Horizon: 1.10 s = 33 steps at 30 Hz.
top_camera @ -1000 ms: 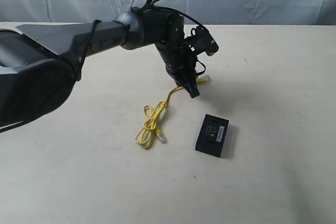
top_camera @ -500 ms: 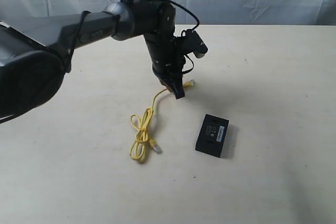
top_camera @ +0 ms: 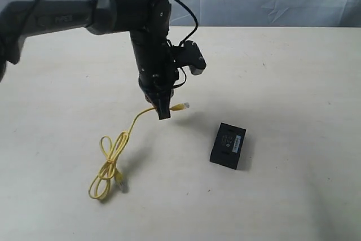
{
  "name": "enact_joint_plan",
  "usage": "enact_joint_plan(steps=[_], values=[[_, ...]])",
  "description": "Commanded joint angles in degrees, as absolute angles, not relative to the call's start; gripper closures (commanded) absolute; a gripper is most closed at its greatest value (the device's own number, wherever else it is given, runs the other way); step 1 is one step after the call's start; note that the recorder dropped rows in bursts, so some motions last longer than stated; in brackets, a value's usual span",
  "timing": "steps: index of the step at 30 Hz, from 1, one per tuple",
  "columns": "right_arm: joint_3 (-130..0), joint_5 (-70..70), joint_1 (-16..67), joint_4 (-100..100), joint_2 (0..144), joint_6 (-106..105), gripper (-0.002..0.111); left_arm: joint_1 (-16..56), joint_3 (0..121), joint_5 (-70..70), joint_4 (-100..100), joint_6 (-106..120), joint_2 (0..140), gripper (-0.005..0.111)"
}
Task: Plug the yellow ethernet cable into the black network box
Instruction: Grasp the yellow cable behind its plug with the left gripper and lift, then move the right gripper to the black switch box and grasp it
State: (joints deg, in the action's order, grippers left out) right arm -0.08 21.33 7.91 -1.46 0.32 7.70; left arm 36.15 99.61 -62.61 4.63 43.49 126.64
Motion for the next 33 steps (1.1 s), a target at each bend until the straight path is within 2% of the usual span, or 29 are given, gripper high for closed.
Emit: enact_joint_plan(steps=[1,7,13,29,33], values=[[0.0,20.7,8.0,-1.4,0.0,7.6,0.109,36.1,87.8,-54.2,5.3,44.2,118.6,0.107],[0.0,17.4,8.0,-0.8,0.0,7.6,0.109,34.9,74.5,-47.9,3.3,45.1,110.4,0.107],[0.0,0.7,8.0,-1.1,0.0,7.3,0.109,34.9,74.0,-47.1,3.3,45.0,110.3,0.107],[0.0,-18.5,8.0,-0.9,0.0,7.5,0.109,34.9,74.0,-46.2,4.1,45.0,110.3,0.107],[0.0,-19.4,8.0,-0.9,0.0,7.5,0.109,34.9,74.0,-46.0,4.2,45.0,110.3,0.107]])
